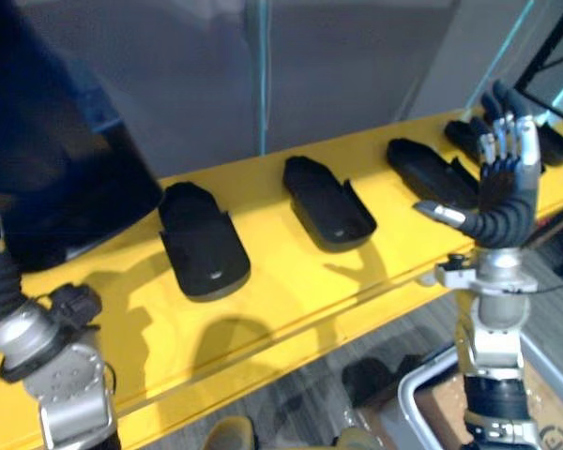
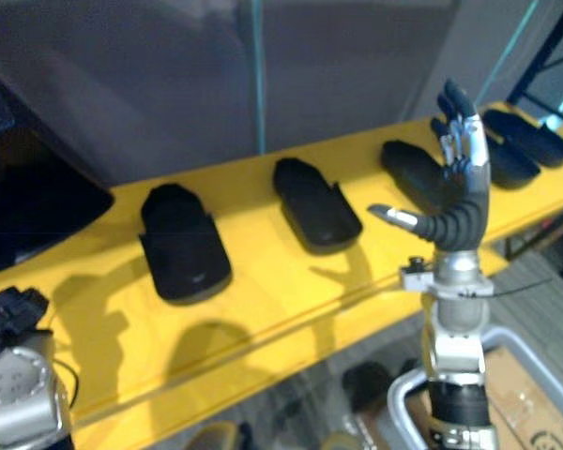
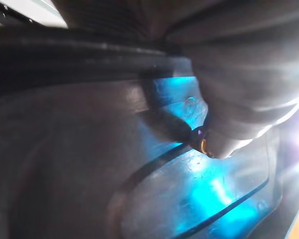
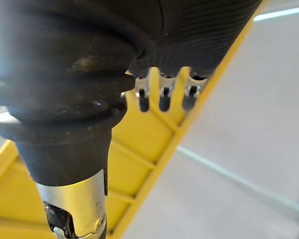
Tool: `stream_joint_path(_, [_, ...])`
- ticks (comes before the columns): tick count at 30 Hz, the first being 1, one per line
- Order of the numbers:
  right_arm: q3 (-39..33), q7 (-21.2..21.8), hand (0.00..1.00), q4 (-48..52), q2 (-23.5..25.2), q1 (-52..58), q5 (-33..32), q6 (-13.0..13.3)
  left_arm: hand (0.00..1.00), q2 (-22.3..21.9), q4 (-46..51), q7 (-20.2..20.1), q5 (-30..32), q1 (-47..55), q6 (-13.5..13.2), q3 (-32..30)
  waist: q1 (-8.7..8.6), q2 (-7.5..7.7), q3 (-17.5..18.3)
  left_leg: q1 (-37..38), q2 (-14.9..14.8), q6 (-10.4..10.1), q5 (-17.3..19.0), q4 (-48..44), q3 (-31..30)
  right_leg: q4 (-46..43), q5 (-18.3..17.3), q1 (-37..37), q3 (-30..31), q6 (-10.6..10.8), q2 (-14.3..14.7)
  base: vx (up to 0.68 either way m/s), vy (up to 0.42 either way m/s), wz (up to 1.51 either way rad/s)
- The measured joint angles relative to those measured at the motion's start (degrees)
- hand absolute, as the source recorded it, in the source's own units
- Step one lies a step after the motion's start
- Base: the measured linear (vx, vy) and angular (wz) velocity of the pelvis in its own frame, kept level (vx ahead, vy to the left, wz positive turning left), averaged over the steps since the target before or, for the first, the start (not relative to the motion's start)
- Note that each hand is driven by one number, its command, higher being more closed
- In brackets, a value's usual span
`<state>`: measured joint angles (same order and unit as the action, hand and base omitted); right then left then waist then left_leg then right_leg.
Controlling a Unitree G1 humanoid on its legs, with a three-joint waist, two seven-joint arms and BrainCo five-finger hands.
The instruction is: Walk over and take plastic housings, then place them on the shelf
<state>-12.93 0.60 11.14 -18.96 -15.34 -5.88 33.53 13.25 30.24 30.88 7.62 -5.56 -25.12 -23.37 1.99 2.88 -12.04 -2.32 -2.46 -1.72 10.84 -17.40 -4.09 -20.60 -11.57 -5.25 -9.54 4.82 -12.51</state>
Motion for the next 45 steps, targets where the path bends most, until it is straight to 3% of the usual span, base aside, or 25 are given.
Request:
stream_joint_path(2, [-0.4, 0.6, 0.0, 0.2, -0.4, -0.1, -1.3, -0.3, 1.0, 0.0, -2.1, -0.2, -0.5, 0.7, 1.3, 0.0, 0.02, 1.1, 0.5, -0.6, 0.5, -2.5, 1.6, -2.2, -1.4, 1.4, 6.9, 1.6, 0.4, 0.8, 0.0, 0.16, -0.307, 0.63])
stream_joint_path(3, [-0.4, 0.7, 0.0, 0.2, -0.7, -0.5, -1.3, -1.1, 1.0, -1.3, -2.1, -0.7, -0.8, 2.4, 1.8, 0.3, 0.35, 0.76, 0.3, -0.8, -0.6, -4.0, 2.5, -3.6, -2.1, 2.4, 4.4, 3.5, -0.7, 3.0, 0.5, 0.17, -0.326, 0.41])
stream_joint_path(4, [-0.5, 0.7, 0.0, 0.2, -0.8, -0.7, -1.4, -1.5, 1.0, -2.0, -2.0, -0.8, -1.0, 3.5, 1.9, 0.9, 0.43, -0.31, -0.3, -0.8, -1.7, -4.4, 2.6, -4.1, -2.3, 3.1, 4.3, 4.4, -1.5, 2.6, 1.6, 0.13, -0.336, 0.46])
stream_joint_path(5, [-0.5, 0.9, 0.0, 0.1, -1.1, -0.4, -1.8, -2.5, 1.0, -3.2, -1.8, -1.8, -0.9, 6.3, 2.0, 3.2, 0.16, -2.26, -0.5, -0.5, -3.6, -6.1, 2.0, -3.2, -2.5, 5.0, 4.0, 6.5, -3.5, 2.0, 3.6, 0.07, -0.236, 0.39])
stream_joint_path(7, [-1.1, 1.3, 0.0, 0.1, -1.2, 0.1, -1.7, -2.5, 1.0, -3.2, -1.6, -2.4, -0.2, 7.2, 2.1, 4.7, 0.03, -2.86, -0.4, 0.7, -4.4, -7.1, 0.9, -0.8, -2.3, 6.2, 4.0, 7.8, -4.5, 1.6, 4.2, 0.06, -0.185, 0.31])
stream_joint_path(11, [-3.0, 1.7, 0.0, 2.6, -1.6, 2.6, -1.8, -1.9, 1.0, -3.3, 0.3, -3.1, -0.4, 7.9, 1.3, 5.5, -0.52, -3.58, 0.0, 2.4, -4.7, -6.7, -0.2, 3.1, -1.6, 7.8, 3.9, 9.4, -5.9, 1.3, 4.5, 0.02, -0.053, 0.14])
stream_joint_path(18, [-3.0, 0.6, 0.0, 4.3, 1.2, 3.0, -1.9, 1.0, 1.0, -5.0, 0.1, -2.2, 0.4, 8.1, 1.6, 2.7, 0.28, -2.54, 0.4, 2.4, -2.3, -5.1, -2.4, 5.9, -1.5, 11.0, 6.0, 9.7, -6.3, 2.2, 2.9, -0.01, 0.04, 0.07])
stream_joint_path(22, [-2.6, 2.0, 0.0, 6.1, 2.7, 2.8, -3.5, 1.4, 1.0, -5.0, 0.4, -0.4, 6.5, 10.4, 2.4, -0.8, 0.41, -2.44, 0.8, 4.3, -1.8, -4.9, -3.3, 7.9, -1.9, 13.4, 6.7, 12.4, -7.6, 2.6, 2.3, 0.01, 0.014, 0.09])
stream_joint_path(24, [-2.4, 2.6, 0.0, 7.5, 3.5, 2.8, -4.4, 1.5, 1.0, -4.9, 0.6, -0.2, 7.5, 11.7, 4.3, -3.3, 0.49, -2.43, 1.3, 4.2, -1.7, -4.9, -3.7, 8.7, -1.9, 14.8, 7.5, 12.5, -7.8, 2.5, 2.5, 0.0, 0.008, 0.06])
stream_joint_path(25, [-2.1, 3.2, 0.0, 7.9, 3.6, 2.8, -4.6, 1.3, 1.0, -4.8, 0.5, 0.0, 9.1, 12.6, 7.1, -5.9, 0.6, -2.35, 1.5, 4.1, -1.6, -4.9, -4.1, 9.3, -2.1, 15.5, 7.8, 12.7, -7.9, 2.6, 2.5, 0.01, 0.009, 0.05])
stream_joint_path(28, [-1.9, 3.2, 0.0, 8.0, 3.6, 3.2, -4.5, 0.3, 1.0, -4.1, -1.4, -0.9, 10.6, 13.3, 11.7, -10.4, 0.58, -2.5, 1.8, 4.1, -1.3, -4.9, -4.3, 9.5, -2.9, 16.2, 8.0, 13.5, -9.1, 2.7, 2.5, 0.0, -0.003, 0.16])
stream_joint_path(31, [-1.8, 3.1, 0.0, 7.9, 3.6, 4.5, -4.4, -1.6, 1.0, 0.2, -7.9, -4.1, 10.7, 14.3, 16.4, -15.3, 0.92, -2.88, 2.3, 4.2, -1.0, -4.9, -5.2, 10.9, -3.3, 16.3, 8.0, 13.3, -9.5, 2.7, 2.2, 0.01, 0.008, 0.12])
stream_joint_path(32, [-1.8, 3.1, 0.0, 7.6, 3.6, 5.7, -4.6, -3.0, 1.0, 4.1, -14.2, -7.5, 10.1, 14.3, 19.1, -16.7, 1.23, -3.43, 2.6, 4.1, -0.8, -4.9, -5.3, 11.0, -3.3, 16.2, 8.0, 13.4, -9.7, 2.7, 1.7, 0.0, 0.032, 0.06])
stream_joint_path(34, [-1.8, 3.2, 0.0, 6.4, 3.6, 6.1, -4.6, -3.5, 1.0, 7.8, -20.4, -9.8, 8.4, 14.4, 20.7, -16.9, 1.3, -3.91, 2.9, 4.1, -0.6, -4.8, -5.4, 11.0, -3.3, 16.2, 8.0, 13.4, -9.7, 2.7, 1.6, 0.0, 0.018, 0.02])
stream_joint_path(35, [-1.8, 3.2, 0.0, 5.0, 3.4, 6.5, -5.7, -4.8, 1.0, 11.3, -26.3, -12.9, 6.3, 14.3, 22.2, -17.0, 1.17, -4.32, 3.2, 4.1, -0.4, -4.8, -5.4, 11.0, -3.2, 16.2, 8.0, 13.3, -9.7, 2.8, 1.5, 0.0, 0.0, 0.0])
stream_joint_path(40, [-1.9, 4.6, 0.0, 1.4, 1.9, 9.0, -6.9, -7.3, 1.0, 21.2, -46.1, -21.5, 3.4, 11.0, 22.9, -17.0, 0.5, -5.36, 3.4, 4.1, -0.4, -4.8, -5.4, 11.0, -2.5, 15.8, 8.0, 13.2, -9.2, 2.8, 1.2, -0.02, 0.013, -0.03])
stream_joint_path(45, [-1.8, 7.1, 0.0, 0.1, 0.4, 10.6, -8.1, -9.0, 1.0, 24.8, -54.5, -29.3, 3.6, 7.8, 23.2, -16.8, 0.29, -6.63, 3.9, 4.1, -0.2, -4.8, -5.4, 11.1, -0.7, 14.8, 7.9, 12.0, -7.7, 2.8, 0.6, -0.02, 0.023, -0.12])
